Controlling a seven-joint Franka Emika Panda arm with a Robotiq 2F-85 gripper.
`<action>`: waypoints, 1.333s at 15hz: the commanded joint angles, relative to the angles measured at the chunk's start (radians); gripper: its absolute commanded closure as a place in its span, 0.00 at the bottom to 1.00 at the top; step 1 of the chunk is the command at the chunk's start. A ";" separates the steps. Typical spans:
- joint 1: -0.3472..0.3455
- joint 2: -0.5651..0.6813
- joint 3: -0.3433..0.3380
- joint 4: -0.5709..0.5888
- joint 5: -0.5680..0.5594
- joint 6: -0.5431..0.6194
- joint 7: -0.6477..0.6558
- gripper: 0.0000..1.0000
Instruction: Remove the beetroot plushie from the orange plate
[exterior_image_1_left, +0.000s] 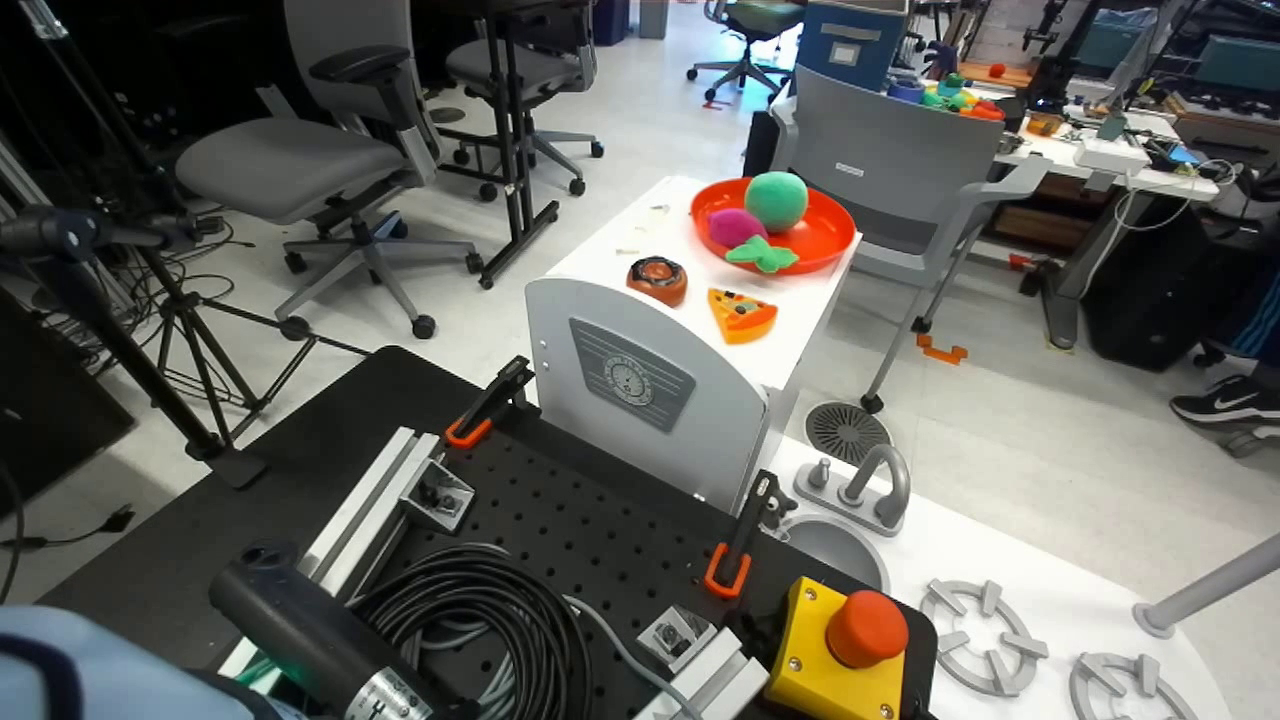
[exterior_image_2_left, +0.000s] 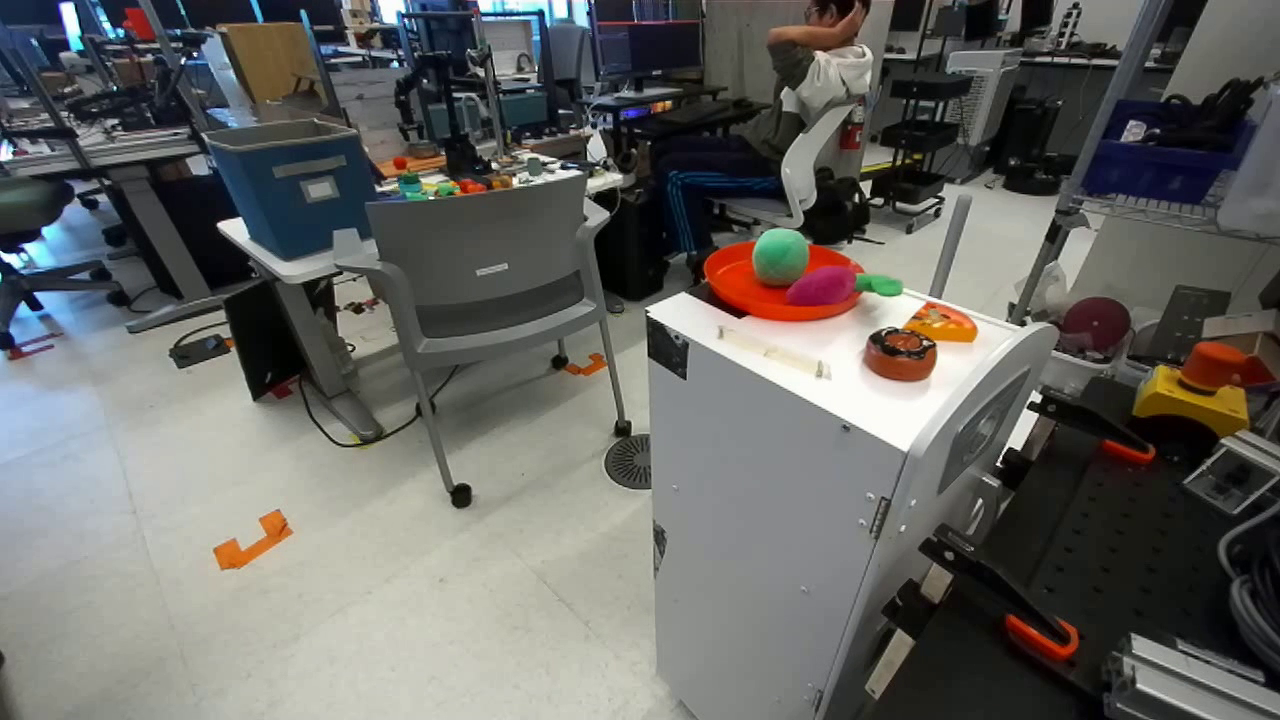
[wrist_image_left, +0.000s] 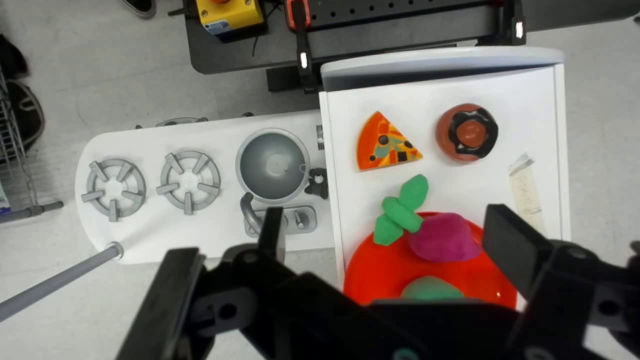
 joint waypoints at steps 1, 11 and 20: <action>0.002 0.006 -0.002 0.009 0.002 -0.013 -0.005 0.00; -0.003 0.101 -0.017 0.063 -0.009 0.251 0.373 0.00; 0.017 0.184 -0.010 0.130 -0.050 0.272 0.337 0.00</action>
